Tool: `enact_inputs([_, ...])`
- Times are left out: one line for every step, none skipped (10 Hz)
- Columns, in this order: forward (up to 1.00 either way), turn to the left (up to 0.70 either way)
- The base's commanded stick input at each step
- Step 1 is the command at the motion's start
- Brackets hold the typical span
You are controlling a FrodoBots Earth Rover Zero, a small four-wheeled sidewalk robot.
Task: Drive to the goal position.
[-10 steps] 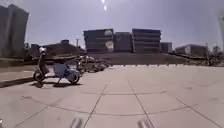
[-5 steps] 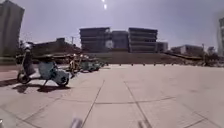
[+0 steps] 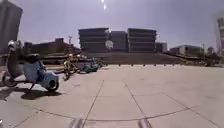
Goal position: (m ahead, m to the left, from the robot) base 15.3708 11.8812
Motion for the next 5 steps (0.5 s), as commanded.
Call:
enact_inputs([1.00,0.00])
enact_inputs([1.00,0.00])
enact_inputs([1.00,0.00])
enact_inputs([1.00,0.00])
enact_inputs([1.00,0.00])
